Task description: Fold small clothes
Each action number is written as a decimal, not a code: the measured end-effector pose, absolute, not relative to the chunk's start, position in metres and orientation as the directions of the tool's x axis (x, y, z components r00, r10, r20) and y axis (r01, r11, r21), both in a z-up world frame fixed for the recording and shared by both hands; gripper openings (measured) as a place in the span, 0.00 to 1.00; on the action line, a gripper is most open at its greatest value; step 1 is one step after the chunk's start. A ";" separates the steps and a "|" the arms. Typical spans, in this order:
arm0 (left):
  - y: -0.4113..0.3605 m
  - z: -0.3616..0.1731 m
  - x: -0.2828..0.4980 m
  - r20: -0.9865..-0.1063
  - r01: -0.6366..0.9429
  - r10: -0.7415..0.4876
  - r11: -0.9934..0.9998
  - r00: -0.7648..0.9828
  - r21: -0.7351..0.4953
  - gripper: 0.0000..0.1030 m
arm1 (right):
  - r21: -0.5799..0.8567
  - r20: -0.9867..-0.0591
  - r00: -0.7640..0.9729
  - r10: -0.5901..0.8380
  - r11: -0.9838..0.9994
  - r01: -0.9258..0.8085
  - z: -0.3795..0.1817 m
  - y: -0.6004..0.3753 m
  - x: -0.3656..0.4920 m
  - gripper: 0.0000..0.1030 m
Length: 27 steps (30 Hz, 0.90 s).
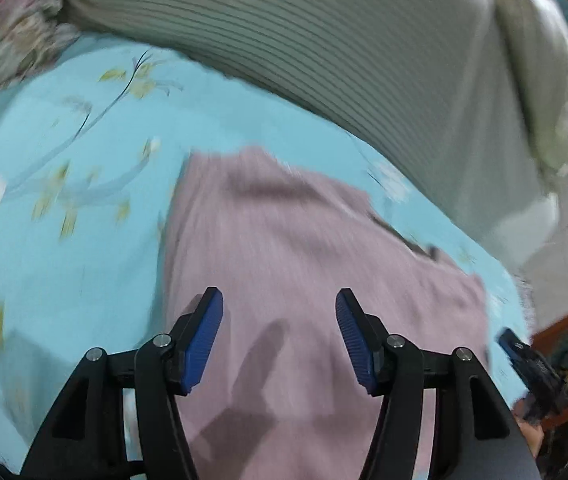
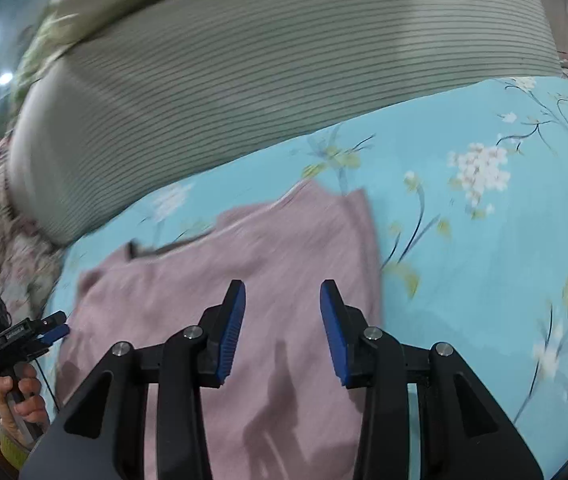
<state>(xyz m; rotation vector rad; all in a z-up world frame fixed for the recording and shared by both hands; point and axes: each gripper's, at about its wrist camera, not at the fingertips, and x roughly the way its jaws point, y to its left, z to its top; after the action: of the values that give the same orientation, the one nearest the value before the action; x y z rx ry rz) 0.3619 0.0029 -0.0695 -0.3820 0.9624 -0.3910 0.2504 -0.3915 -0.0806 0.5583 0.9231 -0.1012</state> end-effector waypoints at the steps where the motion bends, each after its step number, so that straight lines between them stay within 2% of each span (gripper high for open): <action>1: 0.009 -0.069 0.339 -0.691 0.151 -0.509 0.846 0.512 -0.511 0.58 | 0.426 -0.776 0.606 0.176 0.854 0.298 -0.079 -0.382 0.240 0.39; 5: 0.031 -0.071 0.266 -0.642 0.146 -0.587 0.783 0.493 -0.604 0.62 | 0.495 -0.752 0.606 0.259 0.829 0.259 -0.078 -0.355 0.198 0.39; 10: 0.047 -0.099 0.203 -0.621 0.052 -0.630 0.720 0.467 -0.692 0.65 | 0.547 -0.730 0.605 0.319 0.803 0.236 -0.079 -0.324 0.162 0.39; 17: 0.064 -0.135 0.207 -0.635 -0.081 -0.585 0.700 0.505 -0.710 0.65 | 0.555 -0.731 0.584 0.354 0.806 0.207 -0.071 -0.306 0.152 0.39; 23: 0.071 -0.142 0.226 -0.590 -0.110 -0.592 0.648 0.549 -0.753 0.65 | 0.556 -0.732 0.581 0.357 0.806 0.205 -0.071 -0.300 0.151 0.40; 24: 0.071 -0.142 0.231 -0.594 -0.116 -0.577 0.656 0.561 -0.746 0.59 | 0.556 -0.732 0.580 0.357 0.806 0.205 -0.071 -0.299 0.152 0.39; 25: 0.072 -0.142 0.236 -0.599 -0.118 -0.563 0.665 0.569 -0.737 0.40 | 0.554 -0.734 0.577 0.358 0.807 0.205 -0.071 -0.298 0.152 0.39; 27: 0.074 -0.141 0.246 -0.623 -0.122 -0.540 0.692 0.566 -0.711 0.19 | 0.554 -0.734 0.578 0.356 0.807 0.205 -0.070 -0.298 0.152 0.39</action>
<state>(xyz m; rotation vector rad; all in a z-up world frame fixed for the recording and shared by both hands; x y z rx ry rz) 0.2460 0.0735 -0.1412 -0.7927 0.9581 -0.2784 0.1523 -0.2984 -0.0704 0.6509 0.9684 0.0961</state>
